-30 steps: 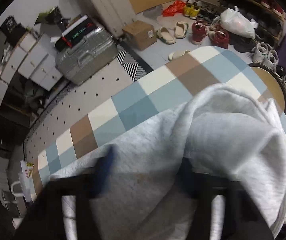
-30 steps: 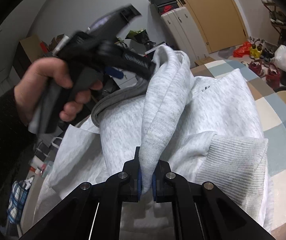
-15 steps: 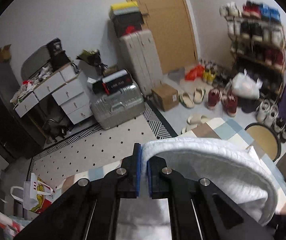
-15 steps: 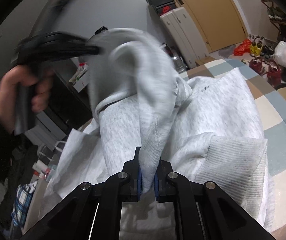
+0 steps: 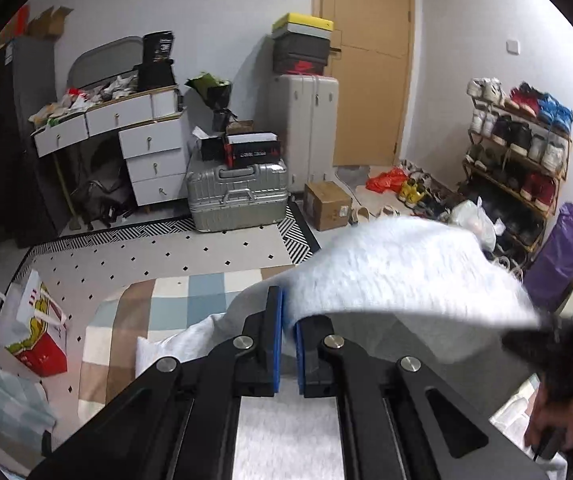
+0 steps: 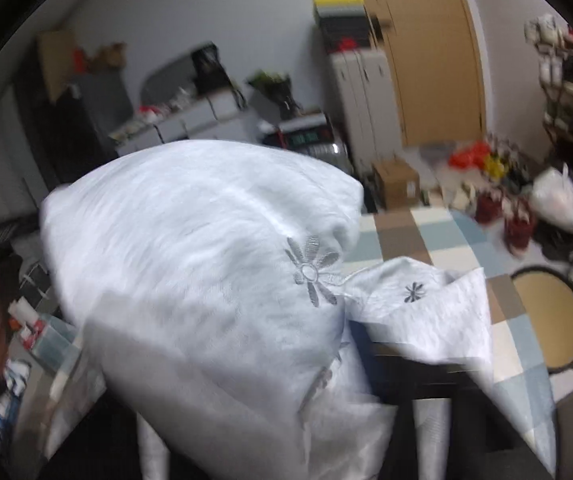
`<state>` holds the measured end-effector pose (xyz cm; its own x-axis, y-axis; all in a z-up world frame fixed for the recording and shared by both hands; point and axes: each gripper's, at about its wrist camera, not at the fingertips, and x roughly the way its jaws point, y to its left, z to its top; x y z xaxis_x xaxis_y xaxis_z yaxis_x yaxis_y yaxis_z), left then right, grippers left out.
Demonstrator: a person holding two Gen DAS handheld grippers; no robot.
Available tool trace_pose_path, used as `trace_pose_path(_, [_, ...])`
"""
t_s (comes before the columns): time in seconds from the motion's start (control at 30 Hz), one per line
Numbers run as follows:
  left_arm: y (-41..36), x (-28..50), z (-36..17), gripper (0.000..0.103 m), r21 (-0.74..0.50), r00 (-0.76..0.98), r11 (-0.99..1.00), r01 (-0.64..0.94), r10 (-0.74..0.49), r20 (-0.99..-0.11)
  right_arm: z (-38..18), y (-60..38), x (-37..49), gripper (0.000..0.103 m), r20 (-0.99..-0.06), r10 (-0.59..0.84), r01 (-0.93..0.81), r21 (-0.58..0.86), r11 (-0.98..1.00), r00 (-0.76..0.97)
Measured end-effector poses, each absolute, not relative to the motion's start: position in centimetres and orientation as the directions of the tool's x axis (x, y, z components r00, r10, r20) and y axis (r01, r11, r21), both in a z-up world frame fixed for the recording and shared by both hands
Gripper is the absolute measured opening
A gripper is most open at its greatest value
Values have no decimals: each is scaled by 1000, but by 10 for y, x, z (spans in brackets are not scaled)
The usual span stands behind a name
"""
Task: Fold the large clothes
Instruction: 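Lift and fold the sweatshirt over with both grippers toward the hem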
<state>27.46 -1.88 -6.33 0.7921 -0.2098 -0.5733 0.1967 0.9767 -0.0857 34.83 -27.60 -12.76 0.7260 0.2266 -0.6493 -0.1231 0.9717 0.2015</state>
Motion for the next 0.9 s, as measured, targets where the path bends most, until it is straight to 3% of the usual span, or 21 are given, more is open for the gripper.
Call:
trace_pose_path(0.13, [1, 294, -53, 1, -187, 823, 976, 110, -195, -533, -78, -244, 393, 8, -624, 70, -111, -26, 993, 779])
trace_pose_path(0.23, [18, 298, -42, 1, -313, 852, 948, 56, -209, -481, -14, -202, 403, 5, -443, -7, -106, -230, 967, 896])
trace_pose_path(0.27, [23, 290, -39, 1, -364, 867, 930, 59, -228, -443, 10, -190, 394, 5, -326, -11, -87, -285, 955, 945])
trace_pose_path(0.33, [22, 276, -43, 1, -374, 860, 921, 107, -275, -429, 25, -186, 371, 4, -213, 46, -100, -249, 963, 976])
trace_pose_path(0.43, [16, 246, -64, 1, -364, 824, 914, 178, -341, -453, 5, -195, 341, 4, -263, 175, -221, -157, 963, 949])
trace_pose_path(0.57, [20, 213, -110, 1, -471, 738, 866, 167, -426, -523, -58, -210, 279, 3, -373, 297, -347, -72, 935, 879])
trace_pose_path(0.77, [14, 182, -149, 4, -487, 591, 868, 98, -445, -673, -154, -203, 208, 4, -617, 299, -361, 26, 932, 728])
trace_pose_path(0.83, [14, 173, -150, 5, -523, 557, 846, 102, -484, -675, -176, -207, 198, 9, -659, 293, -333, 67, 940, 693])
trace_pose_path(0.87, [12, 167, -148, 12, -525, 542, 844, 113, -495, -679, -186, -210, 196, 9, -689, 293, -323, 90, 942, 663])
trace_pose_path(0.9, [10, 164, -146, 31, -514, 533, 850, 116, -490, -690, -197, -210, 194, 12, -722, 288, -309, 107, 945, 629])
